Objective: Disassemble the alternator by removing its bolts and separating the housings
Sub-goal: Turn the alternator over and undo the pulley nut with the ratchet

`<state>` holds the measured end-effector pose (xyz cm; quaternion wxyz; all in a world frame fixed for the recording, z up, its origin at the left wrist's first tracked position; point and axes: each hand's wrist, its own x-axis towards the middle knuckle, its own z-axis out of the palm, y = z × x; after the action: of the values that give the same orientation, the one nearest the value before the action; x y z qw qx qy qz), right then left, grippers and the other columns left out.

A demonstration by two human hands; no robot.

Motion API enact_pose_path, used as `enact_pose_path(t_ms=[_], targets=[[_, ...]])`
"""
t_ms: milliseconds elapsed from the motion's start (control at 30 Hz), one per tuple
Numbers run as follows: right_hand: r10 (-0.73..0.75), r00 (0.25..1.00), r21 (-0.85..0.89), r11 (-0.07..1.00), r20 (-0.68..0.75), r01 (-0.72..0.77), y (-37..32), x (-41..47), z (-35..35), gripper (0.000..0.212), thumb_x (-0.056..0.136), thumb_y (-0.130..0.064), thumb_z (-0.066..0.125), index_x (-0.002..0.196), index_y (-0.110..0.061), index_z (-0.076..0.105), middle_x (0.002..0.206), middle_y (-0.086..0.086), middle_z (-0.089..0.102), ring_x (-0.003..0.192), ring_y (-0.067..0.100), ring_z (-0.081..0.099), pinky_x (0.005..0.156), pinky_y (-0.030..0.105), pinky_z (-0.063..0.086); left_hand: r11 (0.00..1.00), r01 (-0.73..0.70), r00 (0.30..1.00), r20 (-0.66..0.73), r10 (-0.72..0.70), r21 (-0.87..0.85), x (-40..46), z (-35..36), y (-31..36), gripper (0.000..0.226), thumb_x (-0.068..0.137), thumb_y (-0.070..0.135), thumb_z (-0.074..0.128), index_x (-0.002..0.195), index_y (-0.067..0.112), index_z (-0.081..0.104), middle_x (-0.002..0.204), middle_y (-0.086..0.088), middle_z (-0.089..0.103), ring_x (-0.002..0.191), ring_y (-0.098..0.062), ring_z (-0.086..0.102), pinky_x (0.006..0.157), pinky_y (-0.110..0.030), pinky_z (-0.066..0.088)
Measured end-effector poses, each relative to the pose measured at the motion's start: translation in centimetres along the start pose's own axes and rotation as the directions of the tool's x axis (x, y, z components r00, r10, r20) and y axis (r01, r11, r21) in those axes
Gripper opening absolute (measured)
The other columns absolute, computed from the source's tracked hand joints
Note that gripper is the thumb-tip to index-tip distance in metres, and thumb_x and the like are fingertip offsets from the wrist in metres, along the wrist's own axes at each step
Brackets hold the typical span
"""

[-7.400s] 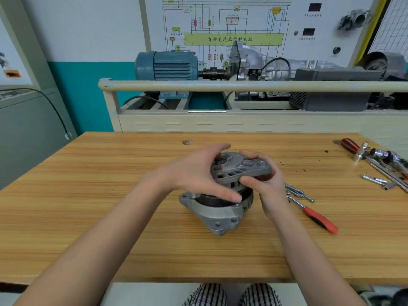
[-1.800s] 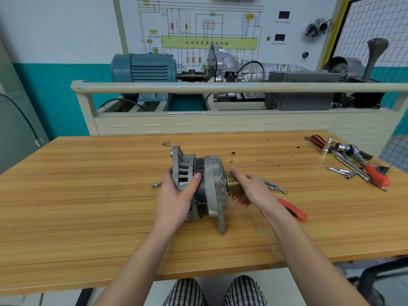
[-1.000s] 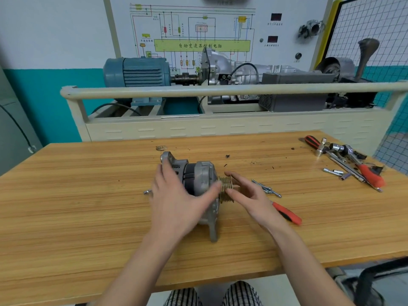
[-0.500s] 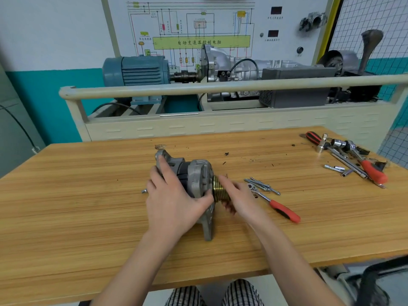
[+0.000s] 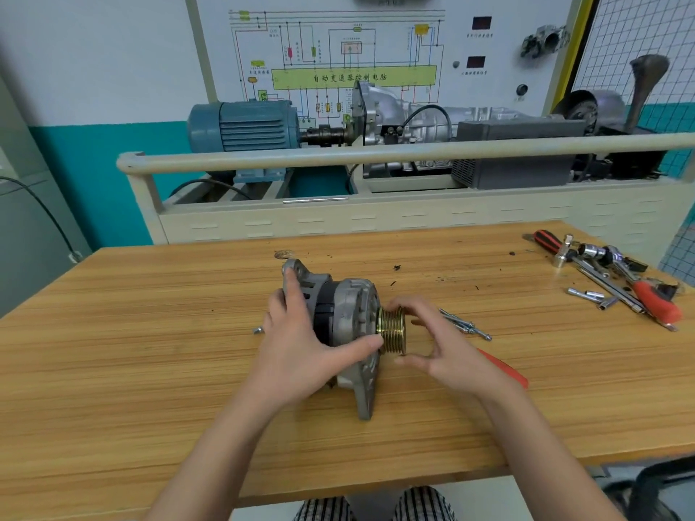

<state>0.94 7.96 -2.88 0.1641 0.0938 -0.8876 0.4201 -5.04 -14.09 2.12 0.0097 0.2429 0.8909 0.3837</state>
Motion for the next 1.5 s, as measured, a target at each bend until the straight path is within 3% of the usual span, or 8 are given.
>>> enact_pose_path(t_ms=[167,267,367,933,1133,1233,1333,1500], targets=[[0.122,0.992,0.115,0.986,-0.032,-0.117,-5.1,1.3,0.0,0.096,0.056,-0.073,0.071,0.139,-0.052,0.026,0.150,-0.030,0.024,0.138,-0.008,0.022,0.115,0.032,0.022,0.888,0.023,0.995,-0.077,-0.066,-0.459,1.9,-2.4,-2.2,0.094,0.074,0.074,0.056,0.150,0.038,0.016,0.146,-0.004,0.042,0.123,-0.019,0.049,0.102,-0.045,0.044],[-0.032,0.999,-0.119,0.992,-0.042,0.027,-8.4,3.6,2.5,0.073,0.067,-0.059,0.072,0.132,-0.046,0.041,0.135,-0.041,0.034,0.128,-0.018,0.024,0.118,0.037,0.016,0.847,0.022,1.000,-0.001,-0.027,-0.531,3.9,-1.6,-2.2,0.056,0.089,0.038,0.064,0.139,0.025,0.042,0.120,0.001,0.064,0.109,-0.020,0.063,0.091,-0.040,0.053],[-0.094,0.982,-0.132,0.989,-0.166,0.072,-8.5,4.2,4.2,0.033,0.067,-0.027,0.070,0.095,-0.025,0.054,0.115,-0.012,0.059,0.114,0.002,0.049,0.109,0.042,0.034,0.754,0.035,0.999,0.004,-0.043,-0.656,4.7,-1.0,-2.4,0.018,0.092,0.022,0.061,0.110,0.023,0.060,0.093,0.001,0.072,0.085,-0.020,0.070,0.069,-0.028,0.054],[-0.303,0.797,-0.138,0.952,-0.522,0.271,-6.6,5.5,6.4,0.020,0.054,-0.009,0.061,0.069,-0.007,0.048,0.083,0.007,0.063,0.084,0.022,0.062,0.073,0.031,0.049,0.744,0.172,0.985,0.099,-0.142,-0.646,7.6,-1.6,-0.7,0.042,0.093,0.022,0.063,0.130,0.009,0.051,0.101,-0.008,0.067,0.080,-0.019,0.066,0.065,-0.029,0.051],[-0.089,0.919,0.013,0.995,-0.383,0.102,-5.9,2.9,4.1,0.045,0.075,-0.046,0.056,0.112,-0.020,0.057,0.125,-0.013,0.055,0.128,0.004,0.045,0.103,0.022,0.036,0.748,0.171,0.985,0.092,-0.145,-0.642,7.7,-0.9,-1.4,0.048,0.093,0.022,0.062,0.138,0.014,0.046,0.115,-0.011,0.066,0.091,-0.022,0.069,0.080,-0.039,0.057],[0.319,0.790,0.178,0.948,-0.523,-0.265,-4.5,1.8,2.5,0.059,0.089,-0.064,0.035,0.125,-0.021,0.054,0.125,-0.004,0.059,0.110,0.011,0.057,0.085,0.023,0.042,0.729,0.170,0.984,0.069,-0.167,-0.662,7.3,-0.7,-1.5,0.054,0.093,0.025,0.062,0.143,0.019,0.040,0.118,-0.009,0.064,0.098,-0.025,0.068,0.092,-0.047,0.053],[0.598,0.751,0.032,0.787,-0.280,-0.616,-3.5,2.1,3.1,0.072,0.090,-0.072,0.012,0.131,-0.025,0.048,0.108,0.009,0.068,0.086,0.023,0.067,0.079,0.037,0.050,0.730,0.143,0.984,0.017,-0.177,-0.668,6.7,-0.5,-1.3,0.051,0.093,0.024,0.062,0.140,0.020,0.043,0.115,-0.008,0.066,0.096,-0.025,0.068,0.091,-0.047,0.053],[0.453,0.810,0.085,0.886,-0.373,-0.457,-2.4,1.5,4.1,0.044,0.095,-0.061,0.032,0.117,-0.031,0.054,0.105,-0.014,0.058,0.100,0.012,0.056,0.082,0.031,0.042,0.714,0.115,0.986,-0.009,-0.167,-0.690,6.1,-0.4,-1.4,0.042,0.093,0.021,0.062,0.134,0.023,0.050,0.107,-0.005,0.069,0.090,-0.023,0.070,0.086,-0.044,0.056]])
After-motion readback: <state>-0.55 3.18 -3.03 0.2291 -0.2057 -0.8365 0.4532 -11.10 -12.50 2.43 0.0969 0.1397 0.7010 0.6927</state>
